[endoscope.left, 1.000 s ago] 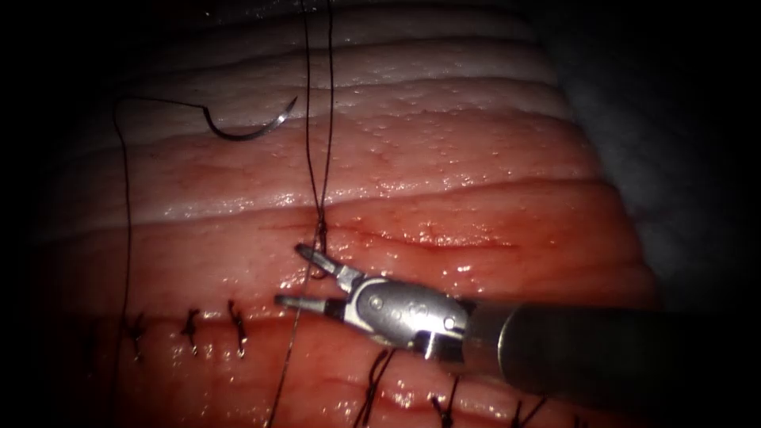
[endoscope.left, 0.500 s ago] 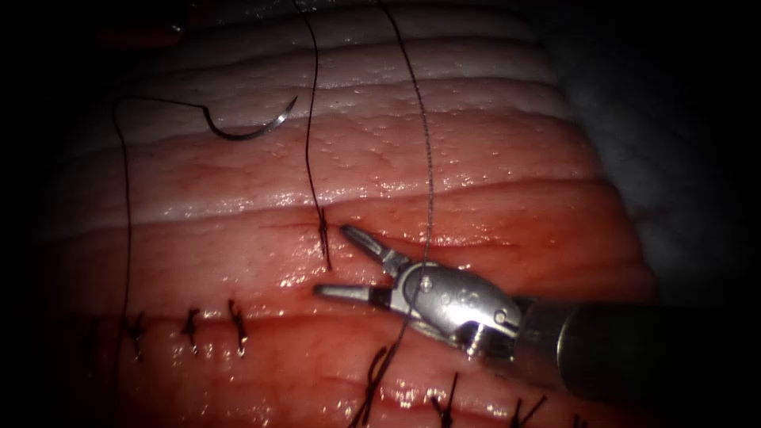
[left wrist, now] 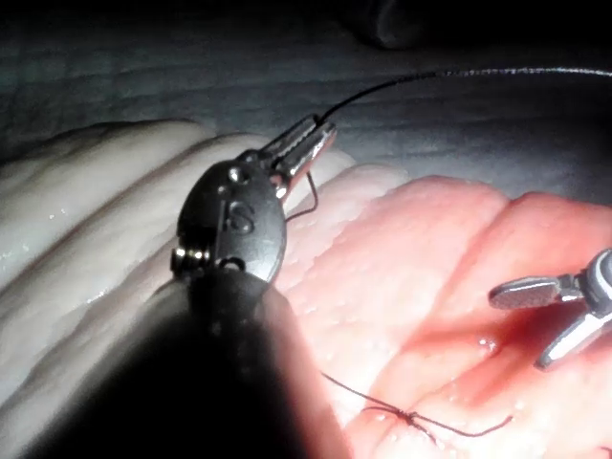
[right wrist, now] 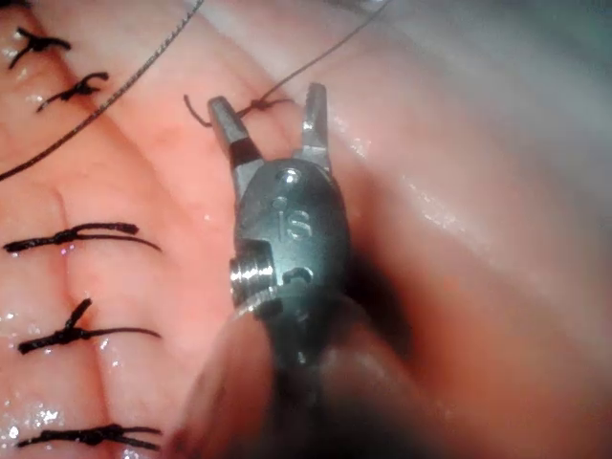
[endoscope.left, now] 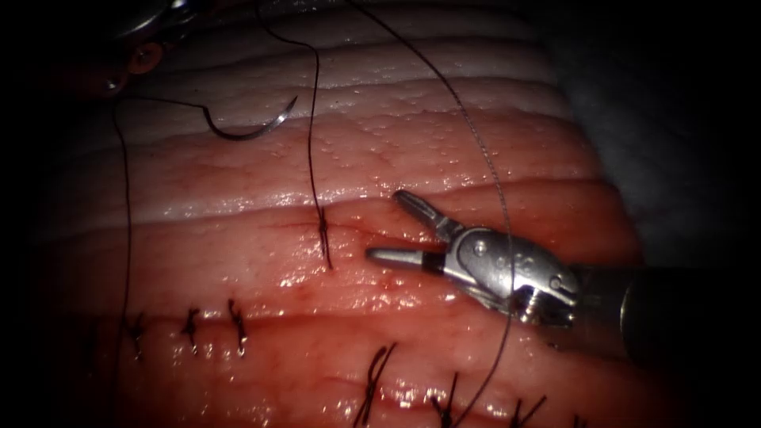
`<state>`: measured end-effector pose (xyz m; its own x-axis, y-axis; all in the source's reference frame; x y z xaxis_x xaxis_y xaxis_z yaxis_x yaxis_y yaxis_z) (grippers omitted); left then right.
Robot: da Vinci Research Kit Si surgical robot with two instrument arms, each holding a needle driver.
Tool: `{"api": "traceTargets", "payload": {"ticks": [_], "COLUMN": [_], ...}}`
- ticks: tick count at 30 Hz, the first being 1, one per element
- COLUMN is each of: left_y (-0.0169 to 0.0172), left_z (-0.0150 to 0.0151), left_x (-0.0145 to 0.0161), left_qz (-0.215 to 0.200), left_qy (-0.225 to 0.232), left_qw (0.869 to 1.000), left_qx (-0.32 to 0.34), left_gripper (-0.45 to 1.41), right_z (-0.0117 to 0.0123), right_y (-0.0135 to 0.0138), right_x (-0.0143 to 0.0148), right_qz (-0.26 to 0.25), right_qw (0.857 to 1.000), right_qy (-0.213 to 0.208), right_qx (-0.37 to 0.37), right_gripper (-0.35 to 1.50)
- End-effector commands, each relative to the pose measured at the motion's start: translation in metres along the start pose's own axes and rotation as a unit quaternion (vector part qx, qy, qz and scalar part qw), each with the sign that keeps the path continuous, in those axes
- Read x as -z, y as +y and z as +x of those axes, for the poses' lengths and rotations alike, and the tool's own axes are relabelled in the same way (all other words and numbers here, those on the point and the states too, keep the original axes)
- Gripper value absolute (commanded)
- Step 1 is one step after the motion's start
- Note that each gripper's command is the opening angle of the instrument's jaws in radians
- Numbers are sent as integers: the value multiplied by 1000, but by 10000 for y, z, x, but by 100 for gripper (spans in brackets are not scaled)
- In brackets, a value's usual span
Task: Wound Closure
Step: Pull suture taut with left tool
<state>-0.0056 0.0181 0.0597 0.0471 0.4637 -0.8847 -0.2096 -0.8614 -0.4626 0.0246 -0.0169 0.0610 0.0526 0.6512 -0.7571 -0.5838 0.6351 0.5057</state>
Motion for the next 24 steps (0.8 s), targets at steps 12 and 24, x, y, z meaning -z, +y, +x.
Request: {"api": "traceTargets", "payload": {"ticks": [12,24], "left_y": [62,105], "left_z": [44,78], "left_x": [-3,9], "left_qz": [5,6], "left_qy": [5,17], "left_qw": [1000,999], "left_qx": [-23,-34], "left_gripper": [-45,-45], "right_z": [-11,-24], "right_y": [-1,0], "right_x": [-45,-67], "right_qz": [-8,-15], "right_qw": [1000,999], "right_qy": [-17,-36], "right_qx": [3,9], "right_gripper": [71,84]}}
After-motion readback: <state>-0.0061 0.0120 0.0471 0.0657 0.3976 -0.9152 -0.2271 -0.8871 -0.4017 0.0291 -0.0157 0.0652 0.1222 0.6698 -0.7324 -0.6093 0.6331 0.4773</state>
